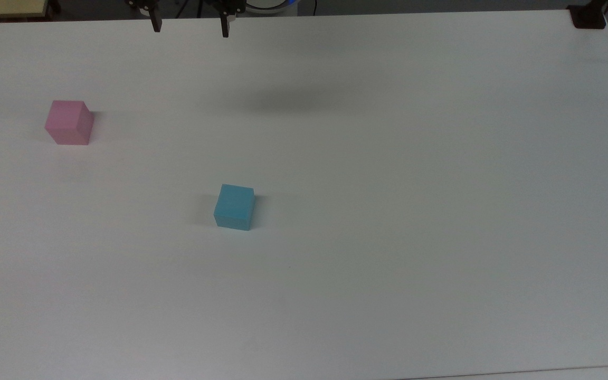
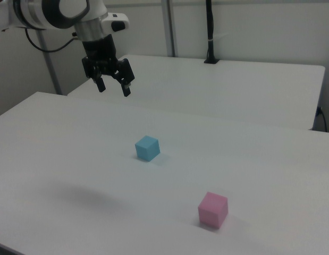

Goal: Put blue cube on pink cube

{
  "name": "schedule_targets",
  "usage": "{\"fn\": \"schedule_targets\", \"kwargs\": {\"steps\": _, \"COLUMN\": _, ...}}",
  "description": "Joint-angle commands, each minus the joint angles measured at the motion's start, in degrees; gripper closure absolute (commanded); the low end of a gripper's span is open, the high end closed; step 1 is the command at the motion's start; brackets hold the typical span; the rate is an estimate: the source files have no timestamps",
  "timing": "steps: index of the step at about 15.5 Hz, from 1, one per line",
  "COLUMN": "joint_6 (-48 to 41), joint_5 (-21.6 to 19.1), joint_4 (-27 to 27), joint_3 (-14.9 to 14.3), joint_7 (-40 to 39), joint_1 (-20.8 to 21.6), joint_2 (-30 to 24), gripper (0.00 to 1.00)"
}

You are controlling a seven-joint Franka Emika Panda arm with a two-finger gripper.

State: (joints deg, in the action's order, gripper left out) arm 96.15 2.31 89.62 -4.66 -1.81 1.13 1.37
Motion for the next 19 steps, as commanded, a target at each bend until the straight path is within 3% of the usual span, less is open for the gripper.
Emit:
{"fn": "schedule_targets", "kwargs": {"steps": 1, "joint_6": -0.79, "joint_5": -0.2, "joint_4": 0.91, "joint_3": -0.62, "joint_7": 0.93, "joint_1": 0.98, "joint_2": -0.75, "gripper": 0.0}}
{"fn": "schedule_targets", "kwargs": {"steps": 12, "joint_6": -0.7, "joint_5": -0.64, "joint_4": 0.91, "joint_3": -0.53, "joint_7": 1.1, "joint_1": 0.98, "joint_2": -0.66, "gripper": 0.0}}
{"fn": "schedule_targets", "kwargs": {"steps": 19, "joint_6": -0.35, "joint_5": 0.15, "joint_4": 0.91, "joint_3": -0.62, "joint_7": -2.85, "joint_1": 0.8, "joint_2": -0.05, "gripper": 0.0}}
